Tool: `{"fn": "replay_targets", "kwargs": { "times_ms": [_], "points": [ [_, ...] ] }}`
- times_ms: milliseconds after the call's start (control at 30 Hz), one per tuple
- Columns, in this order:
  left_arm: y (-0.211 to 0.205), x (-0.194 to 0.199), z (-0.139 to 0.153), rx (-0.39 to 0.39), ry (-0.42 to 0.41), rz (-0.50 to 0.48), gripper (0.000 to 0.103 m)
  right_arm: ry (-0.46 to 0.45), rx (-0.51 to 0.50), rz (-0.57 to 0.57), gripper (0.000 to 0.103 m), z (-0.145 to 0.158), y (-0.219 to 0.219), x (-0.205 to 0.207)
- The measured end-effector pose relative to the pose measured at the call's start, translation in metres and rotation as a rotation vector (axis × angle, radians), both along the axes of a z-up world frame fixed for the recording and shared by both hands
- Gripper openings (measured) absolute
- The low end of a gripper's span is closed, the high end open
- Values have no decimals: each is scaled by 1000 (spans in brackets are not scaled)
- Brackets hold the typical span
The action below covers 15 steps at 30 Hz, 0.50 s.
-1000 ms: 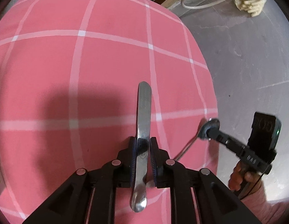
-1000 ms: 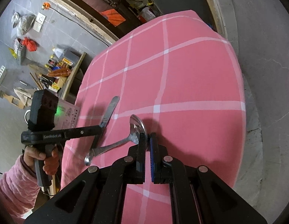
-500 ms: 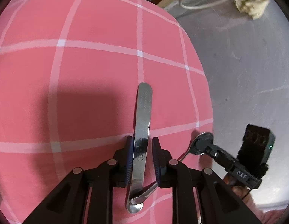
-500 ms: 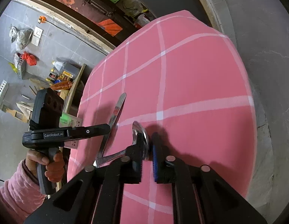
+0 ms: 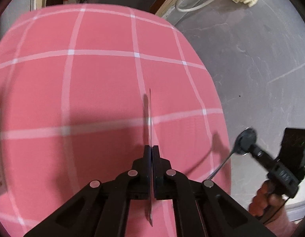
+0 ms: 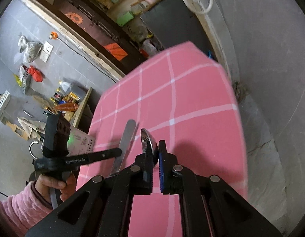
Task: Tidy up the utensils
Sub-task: 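Lift the knife with left and the spoon with right toward the white holder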
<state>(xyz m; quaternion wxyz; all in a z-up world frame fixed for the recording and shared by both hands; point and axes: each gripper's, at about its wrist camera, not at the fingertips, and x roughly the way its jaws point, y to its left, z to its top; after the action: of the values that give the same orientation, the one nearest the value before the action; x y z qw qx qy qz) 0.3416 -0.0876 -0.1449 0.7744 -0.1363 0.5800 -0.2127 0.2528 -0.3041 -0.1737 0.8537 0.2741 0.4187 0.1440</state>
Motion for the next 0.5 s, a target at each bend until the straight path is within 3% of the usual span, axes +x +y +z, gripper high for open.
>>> {"fn": "replay_targets", "kwargs": {
  "times_ms": [300,500],
  "points": [
    [21,-43,60,134,-242,-14,2,-72,-99,-24,5,42,7,-28],
    [36,-62,95,160,-368,3,2,-139,-166,-43,5,77,22,-37]
  ]
}}
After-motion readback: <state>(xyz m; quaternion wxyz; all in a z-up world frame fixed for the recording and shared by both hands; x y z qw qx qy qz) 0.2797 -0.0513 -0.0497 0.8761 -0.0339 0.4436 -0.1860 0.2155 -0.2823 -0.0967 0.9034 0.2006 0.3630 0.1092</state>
